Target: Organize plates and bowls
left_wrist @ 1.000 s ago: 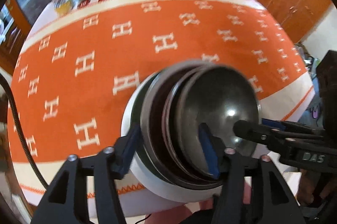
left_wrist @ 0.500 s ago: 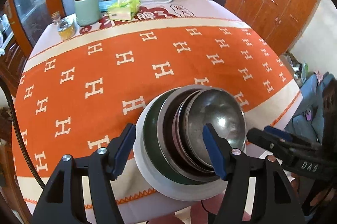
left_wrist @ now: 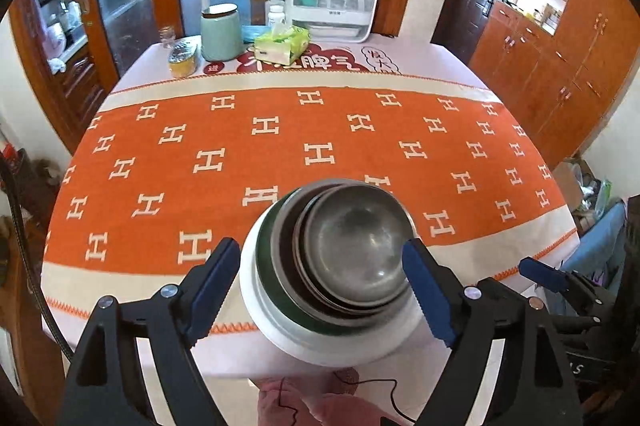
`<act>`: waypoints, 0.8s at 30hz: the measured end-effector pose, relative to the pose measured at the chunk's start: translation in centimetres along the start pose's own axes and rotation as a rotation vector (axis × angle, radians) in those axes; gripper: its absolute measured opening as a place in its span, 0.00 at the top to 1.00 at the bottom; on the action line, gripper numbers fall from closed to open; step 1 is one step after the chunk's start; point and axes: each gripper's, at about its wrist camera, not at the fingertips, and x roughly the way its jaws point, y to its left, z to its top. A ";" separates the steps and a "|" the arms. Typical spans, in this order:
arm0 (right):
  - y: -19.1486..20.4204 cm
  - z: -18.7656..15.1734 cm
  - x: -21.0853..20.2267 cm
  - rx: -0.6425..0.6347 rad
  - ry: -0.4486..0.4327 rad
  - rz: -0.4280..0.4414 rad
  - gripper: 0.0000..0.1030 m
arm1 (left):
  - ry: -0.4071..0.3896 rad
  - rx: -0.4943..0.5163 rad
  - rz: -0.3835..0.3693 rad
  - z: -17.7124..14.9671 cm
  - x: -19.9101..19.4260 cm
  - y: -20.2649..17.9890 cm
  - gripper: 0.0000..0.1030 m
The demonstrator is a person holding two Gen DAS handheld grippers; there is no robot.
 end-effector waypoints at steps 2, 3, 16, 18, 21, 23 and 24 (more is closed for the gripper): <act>0.1 -0.1 -1.6 -0.027 -0.020 0.007 0.12 | -0.019 -0.015 0.006 -0.4 -1.1 -0.6 0.15; 0.2 -0.1 -2.5 -0.041 -0.031 0.005 0.11 | -0.029 -0.019 0.007 -0.6 -1.7 -0.9 0.12; 2.2 -1.2 -9.5 -0.102 -0.125 0.022 0.03 | -0.161 -0.033 0.102 -2.0 -8.7 -3.4 0.01; 2.3 -1.5 -10.1 -0.099 -0.137 0.023 0.00 | -0.169 -0.044 0.093 -2.1 -9.2 -3.6 0.01; 2.5 -2.0 -10.7 -0.095 -0.163 -0.007 0.00 | -0.178 -0.062 0.120 -2.3 -9.5 -3.6 0.01; 2.7 -2.4 -11.0 -0.090 -0.174 -0.034 0.00 | -0.189 -0.088 0.132 -2.5 -9.8 -3.5 0.01; 2.7 -2.6 -11.0 -0.090 -0.173 -0.045 0.00 | -0.190 -0.092 0.138 -2.6 -9.8 -3.4 0.01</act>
